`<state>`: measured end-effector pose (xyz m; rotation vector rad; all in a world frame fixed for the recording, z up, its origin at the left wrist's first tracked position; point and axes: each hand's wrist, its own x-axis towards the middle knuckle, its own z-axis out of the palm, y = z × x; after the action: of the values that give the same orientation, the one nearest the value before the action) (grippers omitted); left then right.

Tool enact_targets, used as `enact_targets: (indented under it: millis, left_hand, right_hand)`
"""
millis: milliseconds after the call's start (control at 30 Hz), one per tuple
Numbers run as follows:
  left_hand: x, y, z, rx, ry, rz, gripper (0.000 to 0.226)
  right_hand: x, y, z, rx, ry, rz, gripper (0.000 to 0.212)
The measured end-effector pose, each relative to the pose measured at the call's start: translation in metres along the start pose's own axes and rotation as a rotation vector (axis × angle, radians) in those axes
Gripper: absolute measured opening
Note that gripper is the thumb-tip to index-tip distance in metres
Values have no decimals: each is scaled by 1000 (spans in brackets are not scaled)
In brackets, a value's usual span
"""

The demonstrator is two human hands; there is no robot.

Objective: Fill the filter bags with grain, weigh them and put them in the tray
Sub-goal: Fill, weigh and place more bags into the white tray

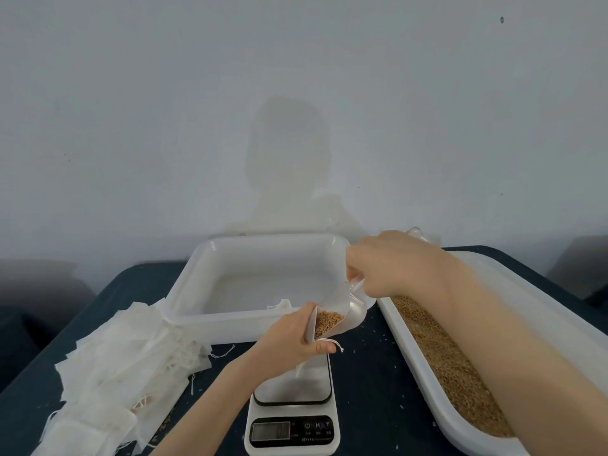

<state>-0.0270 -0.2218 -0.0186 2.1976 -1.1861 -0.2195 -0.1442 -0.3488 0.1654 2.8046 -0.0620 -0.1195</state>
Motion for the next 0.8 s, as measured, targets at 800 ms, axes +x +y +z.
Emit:
enact_targets:
  millis: [800]
  left_hand:
    - [-4, 0, -15, -72, 71, -5, 50]
  right_hand:
    - [3, 44, 62, 468, -21, 22, 40]
